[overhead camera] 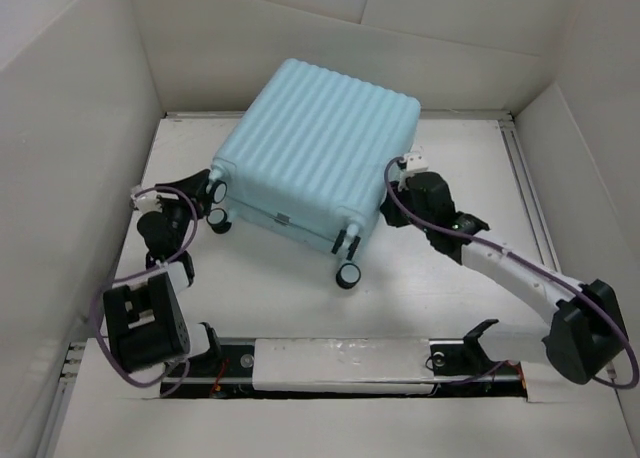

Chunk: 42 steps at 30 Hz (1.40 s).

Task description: Pack the luggage

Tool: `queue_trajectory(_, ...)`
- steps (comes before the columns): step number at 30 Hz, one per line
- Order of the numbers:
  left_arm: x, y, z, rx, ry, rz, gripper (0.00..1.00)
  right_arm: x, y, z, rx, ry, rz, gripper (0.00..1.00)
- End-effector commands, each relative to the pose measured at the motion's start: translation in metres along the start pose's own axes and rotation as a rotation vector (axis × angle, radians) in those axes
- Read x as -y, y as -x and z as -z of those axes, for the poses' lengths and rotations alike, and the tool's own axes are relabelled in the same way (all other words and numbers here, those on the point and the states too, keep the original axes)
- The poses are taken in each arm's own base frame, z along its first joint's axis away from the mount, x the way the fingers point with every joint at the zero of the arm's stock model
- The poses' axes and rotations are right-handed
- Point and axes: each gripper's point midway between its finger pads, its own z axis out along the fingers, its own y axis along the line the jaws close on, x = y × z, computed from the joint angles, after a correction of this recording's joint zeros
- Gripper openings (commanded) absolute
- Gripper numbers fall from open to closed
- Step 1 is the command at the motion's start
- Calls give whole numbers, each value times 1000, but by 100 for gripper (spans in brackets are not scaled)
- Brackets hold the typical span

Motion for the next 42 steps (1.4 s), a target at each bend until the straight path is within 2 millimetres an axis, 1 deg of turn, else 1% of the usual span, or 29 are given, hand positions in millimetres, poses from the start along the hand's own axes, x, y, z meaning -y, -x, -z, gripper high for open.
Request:
queue_trajectory(1, 16, -104, 62, -449, -111, -104, 0, -53, 138, 61, 445, 205, 14, 27)
queue_trajectory(2, 15, -106, 67, -449, -105, -112, 0, -47, 136, 66, 454, 195, 11, 30)
queue_trajectory(3, 25, -108, 74, -446, -127, -149, 0, -43, 113, 63, 405, 195, 0, 32)
queue_trajectory(5, 11, -105, 73, -432, -31, -214, 0, -34, 94, 79, 400, 179, -37, 37)
queue_trajectory(6, 13, -102, 72, -424, -14, -265, 0, -26, 57, 72, 344, 153, -53, 37)
queue_trajectory(7, 22, -97, 73, -398, -11, -327, 4, -22, 53, 86, 379, 156, -69, 39)
queue_trajectory(8, 39, -87, 69, -358, -9, -385, 13, -21, 37, 87, 367, 159, -103, 39)
queue_trajectory(9, 31, -80, 69, -319, 55, -424, 24, -18, 25, 89, 363, 151, -124, 39)
queue_trajectory(10, 45, -74, 72, -280, 35, -463, 37, -14, -6, 83, 323, 155, -130, 37)
queue_trajectory(11, 52, -69, 74, -252, 33, -487, 61, -14, -4, 92, 375, 176, -134, 30)
queue_trajectory(13, 71, -62, 77, -210, 28, -564, 72, -16, -29, 90, 360, 205, -141, 21)
queue_trajectory(14, 85, -64, 83, -200, -6, -607, 72, -19, -26, 95, 388, 231, -141, 12)
queue_trajectory(17, 109, -78, 96, -196, -69, -752, 58, -22, -43, 90, 375, 249, -123, 6)
queue_trajectory(19, 116, -85, 104, -227, -104, -793, 58, -24, -43, 88, 392, 257, -124, 6)
queue_trajectory(20, 110, -87, 106, -250, -83, -807, 58, -25, -42, 86, 398, 260, -125, 8)
queue_trajectory(24, 110, -100, 114, -322, -146, -857, 61, -30, -43, 66, 373, 264, -97, 35)
queue_trajectory(27, 124, -105, 113, -351, -195, -871, 64, -31, -48, 56, 338, 246, -92, 39)
queue_trajectory(28, 126, -105, 107, -363, -194, -856, 66, -31, -50, 52, 329, 243, -91, 40)
queue_trajectory(30, 155, -103, 101, -340, -242, -859, 66, -35, -45, 52, 340, 249, -101, 40)
queue_trajectory(32, 161, -94, 83, -327, -207, -846, 67, -38, -46, 53, 335, 258, -107, 42)
queue_trajectory(33, 188, -87, 78, -278, -227, -865, 67, -43, -42, 55, 340, 274, -114, 42)
queue_trajectory(34, 197, -84, 71, -276, -231, -868, 68, -40, -44, 54, 334, 258, -115, 43)
queue_trajectory(35, 188, -76, 51, -291, -168, -837, 68, -41, -46, 55, 322, 247, -112, 43)
queue_trajectory(36, 218, -66, 42, -220, -179, -893, 68, -39, -46, 55, 318, 235, -123, 43)
queue_trajectory(37, 209, -67, 33, -216, -80, -909, 68, -44, -52, 56, 303, 243, -114, 43)
queue_trajectory(38, 198, -112, 19, -325, -60, -1010, 68, -43, -55, 57, 304, 240, -113, 44)
queue_trajectory(40, 221, -134, 17, -246, -15, -1095, 70, -46, -61, 62, 302, 248, -132, 44)
queue_trajectory(41, 219, -150, 19, -263, -29, -1099, 70, -39, -63, 61, 307, 214, -136, 44)
queue_trajectory(42, 234, -166, 37, -283, -119, -1040, 70, -36, -63, 65, 314, 207, -155, 44)
